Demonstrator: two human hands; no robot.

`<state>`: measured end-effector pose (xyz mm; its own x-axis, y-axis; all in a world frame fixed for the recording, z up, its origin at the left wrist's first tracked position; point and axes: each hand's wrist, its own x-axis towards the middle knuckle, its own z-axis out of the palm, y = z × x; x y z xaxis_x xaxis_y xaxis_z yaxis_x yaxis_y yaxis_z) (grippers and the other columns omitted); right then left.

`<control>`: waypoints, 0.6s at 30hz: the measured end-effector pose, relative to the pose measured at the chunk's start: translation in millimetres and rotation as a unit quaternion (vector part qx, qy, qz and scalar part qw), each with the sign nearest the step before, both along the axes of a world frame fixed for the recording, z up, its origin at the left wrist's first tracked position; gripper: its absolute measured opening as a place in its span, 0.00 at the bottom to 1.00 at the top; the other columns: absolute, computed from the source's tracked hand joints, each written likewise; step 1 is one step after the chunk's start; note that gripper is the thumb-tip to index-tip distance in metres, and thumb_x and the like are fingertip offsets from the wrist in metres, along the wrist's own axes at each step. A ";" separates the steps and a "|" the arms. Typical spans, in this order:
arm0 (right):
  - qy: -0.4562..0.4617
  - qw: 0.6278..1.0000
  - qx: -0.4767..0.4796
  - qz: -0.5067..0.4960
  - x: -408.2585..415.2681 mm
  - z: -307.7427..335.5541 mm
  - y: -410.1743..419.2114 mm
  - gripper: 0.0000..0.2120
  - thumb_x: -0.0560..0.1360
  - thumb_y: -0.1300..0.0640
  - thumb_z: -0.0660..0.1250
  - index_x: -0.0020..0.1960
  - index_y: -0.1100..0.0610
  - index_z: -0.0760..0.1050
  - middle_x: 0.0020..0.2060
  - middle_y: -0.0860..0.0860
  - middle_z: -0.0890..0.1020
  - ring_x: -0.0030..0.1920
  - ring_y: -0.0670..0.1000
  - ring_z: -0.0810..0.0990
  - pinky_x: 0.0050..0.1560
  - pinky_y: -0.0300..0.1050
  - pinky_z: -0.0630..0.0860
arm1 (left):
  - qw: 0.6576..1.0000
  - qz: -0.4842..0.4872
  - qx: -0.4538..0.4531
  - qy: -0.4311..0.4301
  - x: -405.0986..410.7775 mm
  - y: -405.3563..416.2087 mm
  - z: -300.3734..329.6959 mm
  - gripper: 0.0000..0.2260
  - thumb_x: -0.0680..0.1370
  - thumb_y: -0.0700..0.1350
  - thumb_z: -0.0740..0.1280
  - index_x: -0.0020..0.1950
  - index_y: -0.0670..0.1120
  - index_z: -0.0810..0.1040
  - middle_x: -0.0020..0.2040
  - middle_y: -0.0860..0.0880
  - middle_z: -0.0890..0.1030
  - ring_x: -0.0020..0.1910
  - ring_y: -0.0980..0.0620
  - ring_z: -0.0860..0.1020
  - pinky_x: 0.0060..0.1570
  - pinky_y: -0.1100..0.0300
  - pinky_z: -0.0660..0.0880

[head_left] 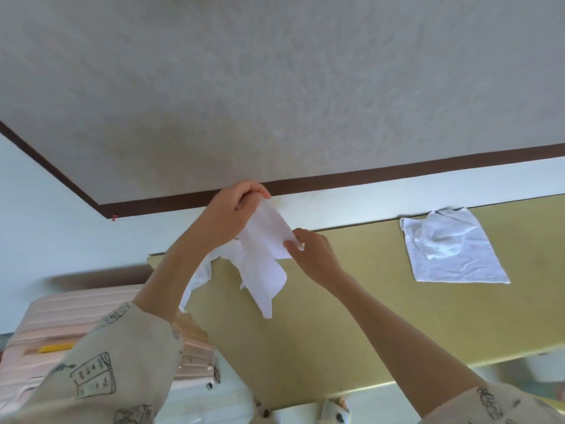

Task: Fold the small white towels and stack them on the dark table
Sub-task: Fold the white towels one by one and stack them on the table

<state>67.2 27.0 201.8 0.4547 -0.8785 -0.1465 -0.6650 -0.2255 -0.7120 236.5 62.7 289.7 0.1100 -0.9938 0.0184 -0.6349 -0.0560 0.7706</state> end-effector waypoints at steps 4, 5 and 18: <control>0.045 0.997 -0.022 -0.050 -82.6 -3.9 -12.3 0.09 0.77 0.57 0.59 0.54 0.58 0.75 0.41 0.53 0.81 0.40 0.55 0.75 0.39 0.43 0.66 | 0.999 0.007 0.029 0.030 -43.8 -5.3 -0.9 0.09 0.80 0.42 0.59 0.46 0.54 0.77 0.40 0.50 0.76 0.36 0.56 0.72 0.37 0.67 0.70; 0.059 0.996 -0.021 -0.061 -101.6 -6.1 -15.8 0.10 0.76 0.58 0.59 0.55 0.58 0.75 0.42 0.54 0.81 0.42 0.56 0.77 0.40 0.43 0.68 | 0.998 0.012 0.046 0.036 -54.2 -7.8 -4.9 0.09 0.80 0.42 0.59 0.47 0.52 0.78 0.42 0.50 0.77 0.39 0.54 0.74 0.39 0.63 0.73; 0.112 0.974 -0.120 -0.158 -213.6 13.2 -67.7 0.10 0.76 0.56 0.62 0.46 0.62 0.78 0.44 0.57 0.80 0.47 0.58 0.78 0.47 0.49 0.71 | 0.991 0.068 0.006 -0.116 -113.5 -51.2 -38.9 0.14 0.79 0.34 0.55 0.56 0.40 0.78 0.57 0.43 0.78 0.58 0.47 0.74 0.51 0.70 0.61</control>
